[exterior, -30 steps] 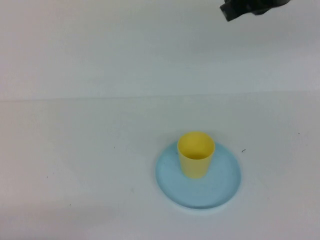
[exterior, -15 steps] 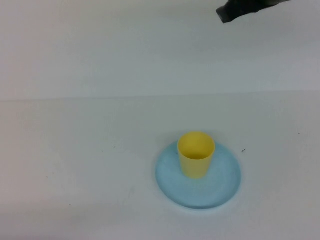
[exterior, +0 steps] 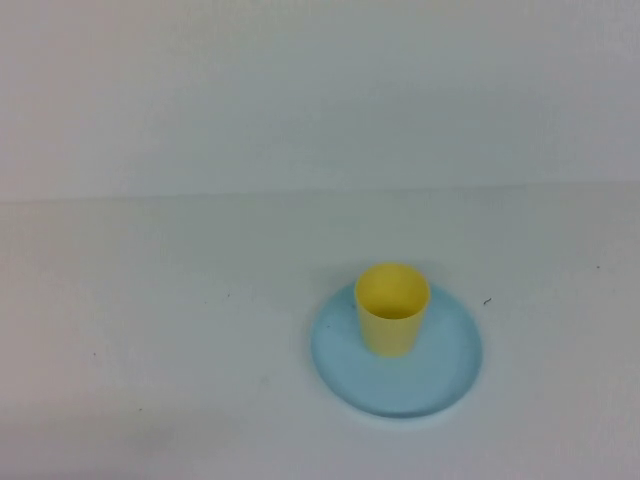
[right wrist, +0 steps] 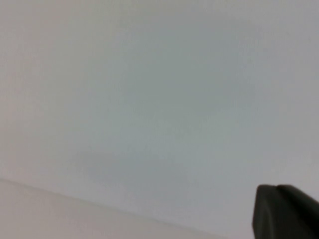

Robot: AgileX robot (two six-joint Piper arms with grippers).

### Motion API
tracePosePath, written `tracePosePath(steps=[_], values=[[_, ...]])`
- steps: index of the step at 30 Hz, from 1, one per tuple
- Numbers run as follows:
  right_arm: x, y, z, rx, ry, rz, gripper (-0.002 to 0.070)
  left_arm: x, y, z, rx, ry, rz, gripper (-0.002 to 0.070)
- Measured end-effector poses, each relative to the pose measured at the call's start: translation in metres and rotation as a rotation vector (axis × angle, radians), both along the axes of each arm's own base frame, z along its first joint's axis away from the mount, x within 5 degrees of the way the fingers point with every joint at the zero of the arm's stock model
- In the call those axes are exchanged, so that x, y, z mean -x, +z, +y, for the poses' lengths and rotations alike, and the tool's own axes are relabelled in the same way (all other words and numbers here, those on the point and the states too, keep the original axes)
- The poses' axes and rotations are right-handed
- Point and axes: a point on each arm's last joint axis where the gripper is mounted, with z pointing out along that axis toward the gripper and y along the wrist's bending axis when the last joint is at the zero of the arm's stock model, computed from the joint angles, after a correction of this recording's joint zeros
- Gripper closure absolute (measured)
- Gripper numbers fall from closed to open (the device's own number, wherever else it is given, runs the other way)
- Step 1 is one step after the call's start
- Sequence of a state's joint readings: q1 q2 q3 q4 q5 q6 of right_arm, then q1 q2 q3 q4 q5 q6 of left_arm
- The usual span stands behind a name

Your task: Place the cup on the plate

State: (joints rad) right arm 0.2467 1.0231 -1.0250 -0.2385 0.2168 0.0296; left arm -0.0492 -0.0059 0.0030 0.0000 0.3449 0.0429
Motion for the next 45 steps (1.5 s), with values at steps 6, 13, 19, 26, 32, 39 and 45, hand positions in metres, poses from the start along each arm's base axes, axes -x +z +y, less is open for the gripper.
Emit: tracePosePath(steps=[6, 13, 19, 26, 32, 39, 45], values=[[0.076, -0.082, -0.033, -0.065, -0.088, -0.050, 0.0675, 0.000, 0.000, 0.000, 0.000, 0.000, 0.000, 0.0675], [0.139, -0.187, -0.048, -0.200, -0.192, -0.119, 0.0675, 0.000, 0.000, 0.000, 0.000, 0.000, 0.000, 0.0675], [0.157, -0.215, -0.053, -0.257, -0.276, -0.132, 0.0675, 0.000, 0.001, 0.000, 0.000, 0.000, -0.002, 0.0675], [0.162, -0.227, -0.057, -0.250, -0.336, -0.033, 0.0675, 0.000, 0.001, 0.000, 0.000, 0.000, -0.002, 0.0675], [0.165, -0.239, -0.058, -0.260, -0.379, 0.108, 0.0675, 0.000, 0.001, 0.000, 0.000, 0.000, -0.002, 0.0675], [0.167, -0.245, -0.058, -0.277, -0.393, 0.169, 0.0675, 0.000, 0.001, 0.000, 0.000, 0.000, -0.002, 0.0675], [0.167, -0.245, -0.058, -0.289, -0.389, 0.174, 0.0675, 0.000, 0.001, 0.000, 0.000, 0.000, -0.002, 0.0675]])
